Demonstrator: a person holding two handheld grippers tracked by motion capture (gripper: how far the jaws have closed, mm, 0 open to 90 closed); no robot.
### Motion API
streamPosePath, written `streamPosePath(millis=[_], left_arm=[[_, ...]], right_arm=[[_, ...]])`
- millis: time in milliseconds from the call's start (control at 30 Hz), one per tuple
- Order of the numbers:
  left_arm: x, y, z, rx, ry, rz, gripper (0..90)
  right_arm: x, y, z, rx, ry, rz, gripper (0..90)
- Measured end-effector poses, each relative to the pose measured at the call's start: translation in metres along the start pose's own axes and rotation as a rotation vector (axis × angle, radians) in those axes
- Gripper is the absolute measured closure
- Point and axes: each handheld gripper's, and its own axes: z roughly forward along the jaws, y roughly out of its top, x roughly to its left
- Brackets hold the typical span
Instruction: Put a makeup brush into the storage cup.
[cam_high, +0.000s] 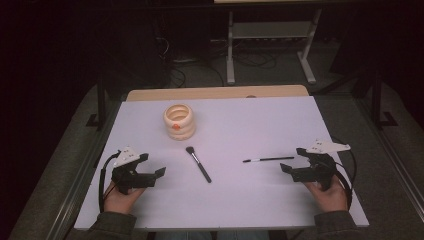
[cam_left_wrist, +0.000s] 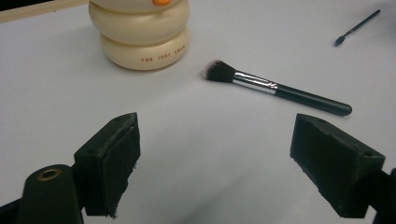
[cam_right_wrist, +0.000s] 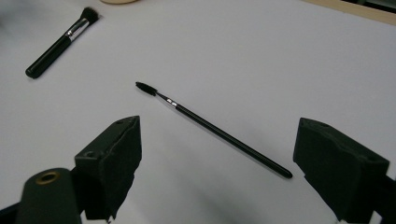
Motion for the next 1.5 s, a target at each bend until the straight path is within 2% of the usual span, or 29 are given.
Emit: streamPosePath(millis=[433,633,733,833,967,1167,1400,1433,1500], left_arm=[[-0.004,0.001,-0.002,-0.025,0.012,-0.004,15.6],[-0.005,0.002,-0.002,-0.027,0.014,0.012,15.6],[-0.006,0.003,0.000,-0.032,0.016,0.003,15.6],[-0.007,0.002,0.000,-0.022,0.018,0.023,15.6],[-0.008,0.003,0.000,-0.027,0.018,0.020,15.6],[-0.008,0.003,0.001,-0.018,0.016,0.021,15.6],[-0.009,0.002,0.000,-0.017,0.013,0.026,15.6],[-0.009,0.002,0.000,-0.019,0.013,0.023,15.6],[-0.009,0.002,0.000,-0.016,0.013,0.025,15.6]], right_arm=[[0.005,0.003,0.002,0.009,0.006,0.006,13.8],[0.011,0.007,0.004,0.010,0.007,-0.002,13.8],[0.016,0.011,0.007,0.012,0.014,-0.007,13.7],[0.025,0.018,0.013,0.026,0.007,-0.028,13.7],[0.034,0.026,0.019,0.045,0.007,-0.049,13.8],[0.040,0.035,0.022,0.053,0.014,-0.065,13.8],[0.047,0.048,0.028,0.094,0.032,-0.068,15.2],[0.049,0.052,0.031,0.102,0.041,-0.075,18.8],[0.050,0.054,0.032,0.104,0.046,-0.079,19.5]])
